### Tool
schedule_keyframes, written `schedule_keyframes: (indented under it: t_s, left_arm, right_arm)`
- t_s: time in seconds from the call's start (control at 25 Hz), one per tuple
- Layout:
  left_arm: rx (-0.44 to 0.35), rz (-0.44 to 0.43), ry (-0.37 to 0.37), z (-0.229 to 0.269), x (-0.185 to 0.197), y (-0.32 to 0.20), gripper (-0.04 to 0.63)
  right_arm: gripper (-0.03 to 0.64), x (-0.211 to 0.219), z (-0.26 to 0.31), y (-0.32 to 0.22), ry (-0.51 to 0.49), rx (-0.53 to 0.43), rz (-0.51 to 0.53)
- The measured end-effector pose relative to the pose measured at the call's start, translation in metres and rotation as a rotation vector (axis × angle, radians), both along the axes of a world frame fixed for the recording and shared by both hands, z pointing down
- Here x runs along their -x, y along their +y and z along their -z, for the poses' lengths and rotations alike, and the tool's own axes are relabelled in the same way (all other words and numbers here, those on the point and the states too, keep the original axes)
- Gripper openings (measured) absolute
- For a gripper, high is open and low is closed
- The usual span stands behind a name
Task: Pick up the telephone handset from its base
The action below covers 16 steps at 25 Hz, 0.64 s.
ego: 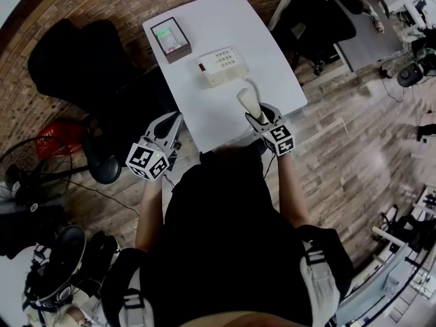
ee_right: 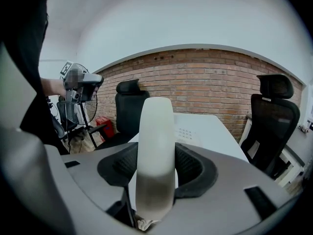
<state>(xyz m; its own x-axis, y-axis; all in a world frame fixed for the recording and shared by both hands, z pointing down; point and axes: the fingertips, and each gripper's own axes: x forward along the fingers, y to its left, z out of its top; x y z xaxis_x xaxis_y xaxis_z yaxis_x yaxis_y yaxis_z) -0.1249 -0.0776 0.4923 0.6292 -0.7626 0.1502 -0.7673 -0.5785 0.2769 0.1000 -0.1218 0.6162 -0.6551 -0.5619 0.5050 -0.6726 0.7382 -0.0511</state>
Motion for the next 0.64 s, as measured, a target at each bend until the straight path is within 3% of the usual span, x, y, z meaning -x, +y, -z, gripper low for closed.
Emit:
schedule_keyframes:
  t_s: [0.64]
  left_arm:
    - [0.009,0.018,0.011,-0.004,0.019,-0.006,0.018]
  right_arm:
    - [0.212,0.019,-0.006,-0.008,0.019,-0.001,0.028]
